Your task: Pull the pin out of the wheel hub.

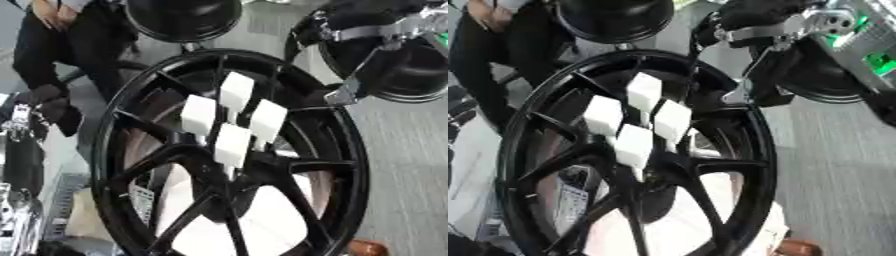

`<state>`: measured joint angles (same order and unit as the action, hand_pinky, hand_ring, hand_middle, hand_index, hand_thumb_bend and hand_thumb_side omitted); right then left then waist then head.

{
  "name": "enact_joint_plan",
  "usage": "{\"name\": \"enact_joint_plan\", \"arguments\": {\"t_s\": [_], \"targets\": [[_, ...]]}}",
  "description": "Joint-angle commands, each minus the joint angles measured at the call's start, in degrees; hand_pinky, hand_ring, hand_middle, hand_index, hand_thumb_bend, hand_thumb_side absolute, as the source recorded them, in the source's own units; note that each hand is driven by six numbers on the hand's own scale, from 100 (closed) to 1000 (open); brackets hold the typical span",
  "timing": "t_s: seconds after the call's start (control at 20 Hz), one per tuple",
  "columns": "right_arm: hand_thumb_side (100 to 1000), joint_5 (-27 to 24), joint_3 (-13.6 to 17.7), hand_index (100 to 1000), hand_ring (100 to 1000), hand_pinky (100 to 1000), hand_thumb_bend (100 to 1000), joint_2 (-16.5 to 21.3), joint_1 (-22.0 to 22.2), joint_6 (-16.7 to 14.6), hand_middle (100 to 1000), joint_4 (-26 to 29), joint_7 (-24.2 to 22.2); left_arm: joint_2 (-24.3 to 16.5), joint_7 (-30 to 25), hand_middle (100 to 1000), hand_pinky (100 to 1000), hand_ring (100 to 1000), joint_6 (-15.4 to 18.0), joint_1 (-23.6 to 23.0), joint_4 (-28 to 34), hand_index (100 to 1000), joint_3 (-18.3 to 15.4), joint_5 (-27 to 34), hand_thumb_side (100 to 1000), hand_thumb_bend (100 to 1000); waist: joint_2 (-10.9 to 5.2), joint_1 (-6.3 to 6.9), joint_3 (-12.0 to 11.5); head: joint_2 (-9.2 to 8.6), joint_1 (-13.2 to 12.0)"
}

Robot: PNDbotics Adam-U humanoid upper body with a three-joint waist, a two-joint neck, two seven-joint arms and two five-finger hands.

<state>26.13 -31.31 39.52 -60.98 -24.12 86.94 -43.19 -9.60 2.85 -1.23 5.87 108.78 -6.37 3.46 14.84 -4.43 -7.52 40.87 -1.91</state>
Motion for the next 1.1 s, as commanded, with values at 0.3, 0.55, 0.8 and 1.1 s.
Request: {"name": "enact_joint_plan", "arguments": {"t_s": [0.3,0.55,0.8,1.1], "targets": [[449,-4.0,-0.2,842,860,916,401,0.3,-1.6,-9.1,789,-0.4,-8.6,-1.4,-0.3,787,893,807,0.1,0.8,1.3,810,0.1,-0.4,865,100,-0.46,0.05,-0.1,-0.2,0.0],[426,-5.7,-1.4,841,865,917,411,0.4,-1.9,-10.4,791,0.5,-8.8,-1.5,-0.3,788,893,807,0.1,0.8,1.2,806,0.1,-0.4,865,100,-0.45,-0.03,-0.2,-0.1,0.3],[425,-7.4,-2.7,841,865,918,395,0.5,-2.0,-10.9,791,1.9,-8.8,-1.6,-0.4,786,893,807,0.0,0.9,1.1,804,0.2,-0.3,865,100,-0.39,-0.23,-0.4,-0.12,0.4],[438,-9.0,-4.1,839,864,918,366,0.5,-1.6,-10.8,788,3.1,-8.8,-1.7,-0.2,784,893,807,0.0,1.3,1.2,804,0.2,-0.2,863,100,-0.26,-0.41,-0.9,-0.06,0.6]]}}
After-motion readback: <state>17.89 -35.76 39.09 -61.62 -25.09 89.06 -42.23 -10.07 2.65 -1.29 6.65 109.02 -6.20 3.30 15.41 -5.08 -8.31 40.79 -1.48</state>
